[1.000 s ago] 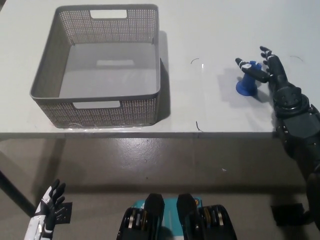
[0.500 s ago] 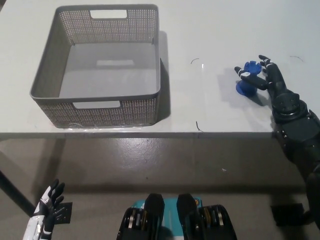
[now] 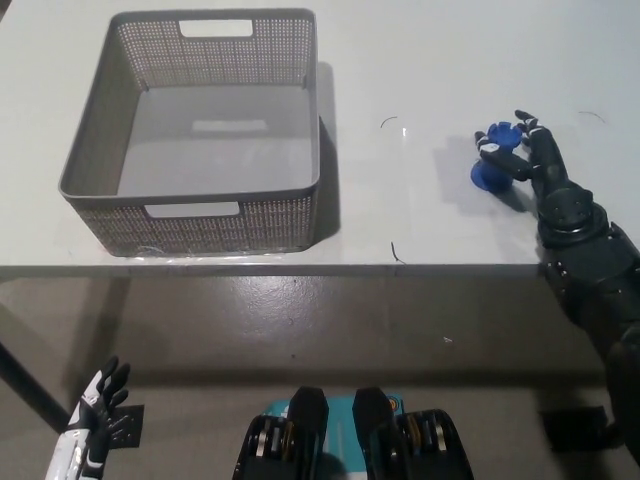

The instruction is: Use the right hand to pick up a chess pieces and put it into a container on the left hand side

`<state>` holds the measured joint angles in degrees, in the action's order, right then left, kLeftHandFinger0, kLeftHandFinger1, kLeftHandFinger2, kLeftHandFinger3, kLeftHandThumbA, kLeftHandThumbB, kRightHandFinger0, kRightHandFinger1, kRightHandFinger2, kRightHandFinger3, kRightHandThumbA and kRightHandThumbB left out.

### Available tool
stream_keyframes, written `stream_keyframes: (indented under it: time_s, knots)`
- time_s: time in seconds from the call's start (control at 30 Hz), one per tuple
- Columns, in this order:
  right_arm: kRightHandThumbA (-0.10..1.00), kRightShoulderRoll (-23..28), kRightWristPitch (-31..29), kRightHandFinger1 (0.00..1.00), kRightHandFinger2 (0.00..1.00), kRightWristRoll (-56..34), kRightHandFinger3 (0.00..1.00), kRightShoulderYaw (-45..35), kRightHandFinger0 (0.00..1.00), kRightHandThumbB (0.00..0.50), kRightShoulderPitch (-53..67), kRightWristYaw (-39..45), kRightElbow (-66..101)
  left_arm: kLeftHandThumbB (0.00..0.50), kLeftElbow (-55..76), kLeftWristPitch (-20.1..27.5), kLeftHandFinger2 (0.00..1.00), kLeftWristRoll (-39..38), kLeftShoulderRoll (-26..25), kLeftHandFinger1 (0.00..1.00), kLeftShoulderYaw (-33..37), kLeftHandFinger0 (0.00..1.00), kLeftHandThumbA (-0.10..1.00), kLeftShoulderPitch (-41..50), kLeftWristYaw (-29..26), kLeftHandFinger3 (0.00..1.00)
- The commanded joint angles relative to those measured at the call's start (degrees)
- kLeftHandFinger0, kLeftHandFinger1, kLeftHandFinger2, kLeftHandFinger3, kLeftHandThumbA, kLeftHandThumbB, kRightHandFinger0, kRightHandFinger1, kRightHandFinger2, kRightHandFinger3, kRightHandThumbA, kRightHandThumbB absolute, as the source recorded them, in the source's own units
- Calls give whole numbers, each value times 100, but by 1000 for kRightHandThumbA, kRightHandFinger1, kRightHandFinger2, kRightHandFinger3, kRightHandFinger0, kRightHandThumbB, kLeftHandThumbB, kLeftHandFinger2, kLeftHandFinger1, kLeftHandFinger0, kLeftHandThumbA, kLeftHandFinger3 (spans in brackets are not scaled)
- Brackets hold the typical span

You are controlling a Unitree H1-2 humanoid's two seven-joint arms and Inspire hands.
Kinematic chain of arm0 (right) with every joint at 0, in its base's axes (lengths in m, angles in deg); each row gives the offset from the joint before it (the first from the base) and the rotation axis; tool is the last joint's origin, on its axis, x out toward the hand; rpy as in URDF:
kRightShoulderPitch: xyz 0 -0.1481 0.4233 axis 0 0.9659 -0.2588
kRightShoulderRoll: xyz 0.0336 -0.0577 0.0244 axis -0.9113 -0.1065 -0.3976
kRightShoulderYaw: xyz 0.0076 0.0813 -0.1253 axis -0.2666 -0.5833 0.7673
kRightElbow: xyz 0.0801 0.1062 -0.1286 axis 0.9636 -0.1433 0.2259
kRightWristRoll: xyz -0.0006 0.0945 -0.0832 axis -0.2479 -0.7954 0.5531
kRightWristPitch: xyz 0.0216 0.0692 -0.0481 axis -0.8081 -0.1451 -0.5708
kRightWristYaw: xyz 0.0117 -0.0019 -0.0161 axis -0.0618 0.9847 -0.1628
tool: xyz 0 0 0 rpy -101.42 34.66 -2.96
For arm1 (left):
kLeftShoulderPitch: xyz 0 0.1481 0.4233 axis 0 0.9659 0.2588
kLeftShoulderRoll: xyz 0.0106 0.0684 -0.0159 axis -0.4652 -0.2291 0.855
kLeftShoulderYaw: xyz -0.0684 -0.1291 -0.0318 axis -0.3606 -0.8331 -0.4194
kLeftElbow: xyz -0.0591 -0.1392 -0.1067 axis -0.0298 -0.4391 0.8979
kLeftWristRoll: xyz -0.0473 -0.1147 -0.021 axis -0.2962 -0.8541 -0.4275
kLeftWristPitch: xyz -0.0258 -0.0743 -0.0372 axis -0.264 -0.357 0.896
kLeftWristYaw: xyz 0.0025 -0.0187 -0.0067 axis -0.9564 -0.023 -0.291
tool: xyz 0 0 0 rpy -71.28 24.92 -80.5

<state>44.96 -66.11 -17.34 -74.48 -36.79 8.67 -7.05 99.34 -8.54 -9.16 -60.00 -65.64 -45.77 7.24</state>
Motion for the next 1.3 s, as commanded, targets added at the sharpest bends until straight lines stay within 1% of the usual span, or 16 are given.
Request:
stream_keyframes:
  time_s: [0.0, 0.03, 0.07, 0.1, 0.13, 0.17, 0.2, 0.27, 0.33, 0.47, 0.63, 0.77, 0.9, 1.03, 1.23, 1.27]
  knots:
    - [482, -108, -263, 693, 776, -307, 1000, -136, 630, 490, -402, -246, -41, 363, 84, 184, 1000, -85, -107, 1000, -26, 1000, 1000, -27, 47, 1000]
    - [453, -140, -169, 604, 682, -319, 889, -153, 521, 476, -428, -354, -80, 363, 113, 162, 1000, -114, -93, 1000, -24, 1000, 1000, -27, 49, 1000]
    - [392, -151, -134, 606, 647, -317, 674, -152, 491, 450, -438, -416, -96, 362, 99, 173, 1000, -129, -91, 1000, -24, 1000, 1000, -39, 48, 1000]
    - [287, -169, -86, 508, 527, -343, 510, -165, 351, 396, -463, -498, -128, 357, 96, 159, 1000, -136, -91, 1000, -28, 1000, 1000, -57, 47, 1000]
    - [119, -186, -106, 342, 383, -346, 315, -168, 187, 321, -475, -591, -137, 347, 95, 163, 1000, -176, -94, 1000, -29, 1000, 1000, -80, 55, 1000]
    - [-82, -208, -138, 101, 260, -349, 179, -168, 14, 217, -482, -689, -146, 343, 115, 109, 1000, -277, -99, 1000, -30, 1000, 1000, -99, 80, 1000]
    - [-96, -214, -166, 155, 343, -369, 259, -180, 3, 217, -484, -711, -149, 343, 122, 86, 1000, -308, -107, 1000, -30, 1000, 1000, -112, 92, 1000]
    - [-100, -225, -292, 226, 604, -463, 529, -245, 0, 156, -470, -727, -145, 338, 128, 52, 1000, -323, -115, 1000, -34, 1000, 1000, -131, 97, 1000]
    - [-100, -245, -346, 274, 680, -510, 631, -276, 0, 138, -460, -761, -145, 334, 113, 60, 1000, -348, -143, 1000, -49, 1000, 1000, -123, 106, 1000]
    - [-100, -250, -402, 299, 682, -703, 669, -456, 0, 133, -447, -728, -144, 318, 87, 91, 1000, -346, -186, 1000, -71, 1000, 1000, -99, 121, 1000]
    - [-100, -256, -656, 319, 693, -789, 656, -556, 0, 134, -470, -787, -94, 304, 46, 143, 1000, -368, -178, 1000, -80, 1000, 1000, -77, 114, 1000]
    - [-100, -293, -995, 308, 683, -884, 676, -635, 0, 164, -640, -767, 58, 315, 29, 158, 1000, -316, -169, 1000, -83, 1000, 1000, -74, 100, 1000]
    - [-100, -344, -1245, 294, 668, -746, 669, -462, 0, 153, -900, -791, 409, 300, 50, 133, 1000, -316, -173, 1000, -82, 1000, 1000, -58, 108, 1000]
    - [-100, -430, -1395, 279, 666, -614, 689, -335, 0, 139, -1082, -880, 1004, 315, 36, 137, 1000, -301, -174, 1000, -98, 1000, 1000, -43, 95, 1000]
    - [-100, -592, -1059, 306, 702, -405, 745, -100, 0, 130, -1116, -902, 2400, 315, 7, 193, 1000, -245, -145, 1000, -122, 1000, 1000, 2, 48, 1000]
    - [-100, -627, -1006, 321, 702, -422, 750, -75, 29, 109, -1138, -852, 2623, 308, -11, 204, 1000, -264, -162, 1000, -116, 1000, 1000, -2, 67, 1000]
